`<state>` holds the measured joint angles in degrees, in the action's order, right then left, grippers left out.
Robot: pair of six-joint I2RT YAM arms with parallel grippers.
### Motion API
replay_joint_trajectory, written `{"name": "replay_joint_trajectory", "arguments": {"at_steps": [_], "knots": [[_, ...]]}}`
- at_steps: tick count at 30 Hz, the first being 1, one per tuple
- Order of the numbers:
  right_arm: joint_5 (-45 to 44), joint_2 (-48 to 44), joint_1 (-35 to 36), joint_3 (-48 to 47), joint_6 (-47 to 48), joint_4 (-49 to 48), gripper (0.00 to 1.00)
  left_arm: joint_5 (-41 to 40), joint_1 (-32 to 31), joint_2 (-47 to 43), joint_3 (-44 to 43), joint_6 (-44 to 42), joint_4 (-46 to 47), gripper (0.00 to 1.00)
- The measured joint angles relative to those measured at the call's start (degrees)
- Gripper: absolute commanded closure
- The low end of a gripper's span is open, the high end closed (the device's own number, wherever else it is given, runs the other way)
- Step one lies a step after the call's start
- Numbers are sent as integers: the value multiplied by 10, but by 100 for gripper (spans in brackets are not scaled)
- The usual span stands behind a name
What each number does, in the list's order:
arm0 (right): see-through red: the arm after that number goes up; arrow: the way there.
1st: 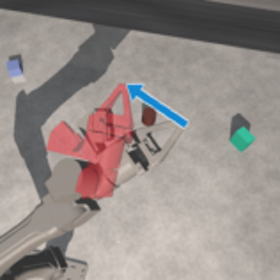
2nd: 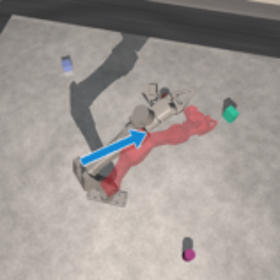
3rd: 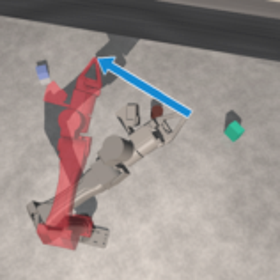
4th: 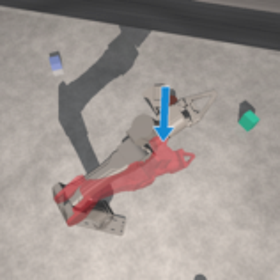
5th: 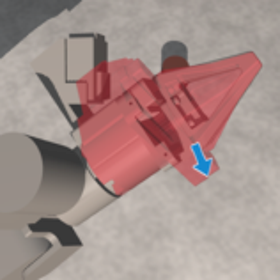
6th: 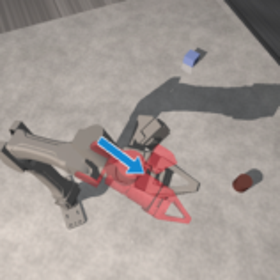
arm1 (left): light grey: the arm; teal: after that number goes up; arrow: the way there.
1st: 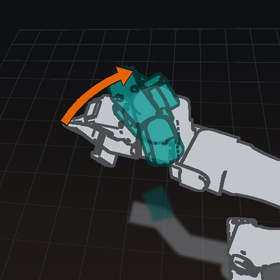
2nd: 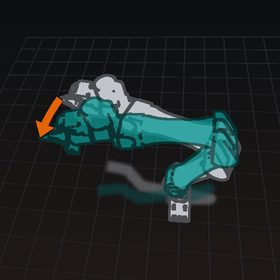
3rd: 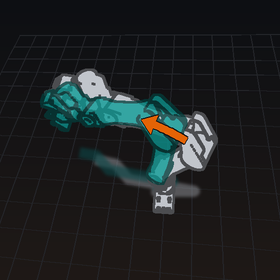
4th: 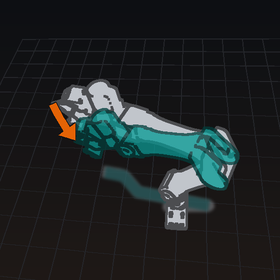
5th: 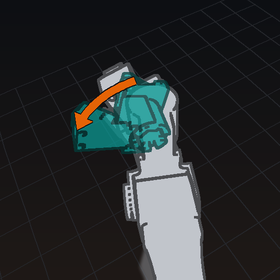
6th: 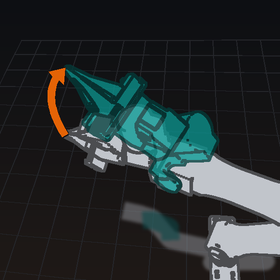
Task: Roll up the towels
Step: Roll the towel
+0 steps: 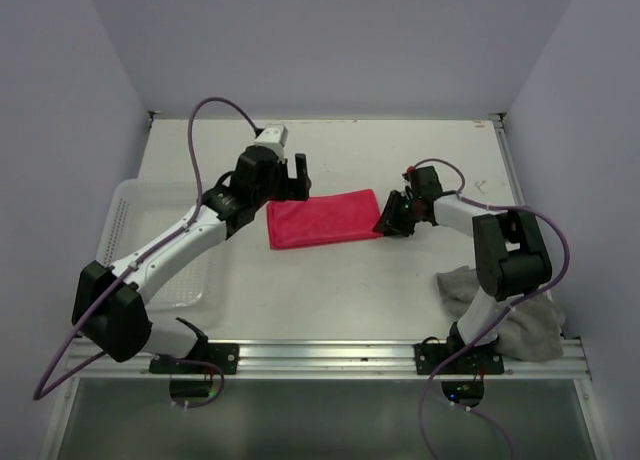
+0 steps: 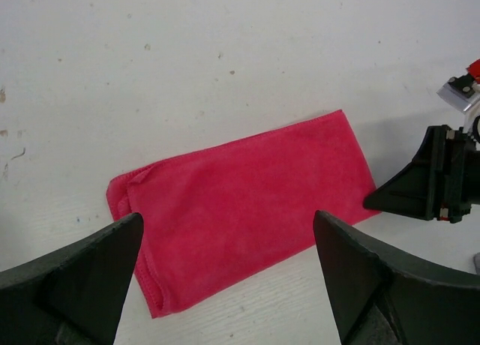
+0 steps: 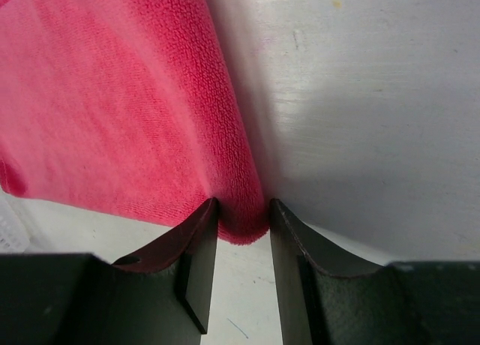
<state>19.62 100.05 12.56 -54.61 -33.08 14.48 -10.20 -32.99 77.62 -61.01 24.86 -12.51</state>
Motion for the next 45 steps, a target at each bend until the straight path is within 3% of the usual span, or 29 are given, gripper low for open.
{"name": "replay_joint_trajectory", "arguments": {"at_steps": [8,16,25,34,45], "knots": [[6,0,12,25,-8,-49,82,57,-6,162,-196,-4,-37,8],[5,-22,13,77,-28,-120,88,127,-40,335,-355,49,-101,16],[-12,-45,17,117,-54,-164,91,117,-116,514,-562,97,-188,21],[-30,-62,20,128,-57,-160,97,70,-128,574,-591,127,-217,26],[-48,-91,21,154,-57,-158,99,37,-125,579,-575,174,-214,31]]}}
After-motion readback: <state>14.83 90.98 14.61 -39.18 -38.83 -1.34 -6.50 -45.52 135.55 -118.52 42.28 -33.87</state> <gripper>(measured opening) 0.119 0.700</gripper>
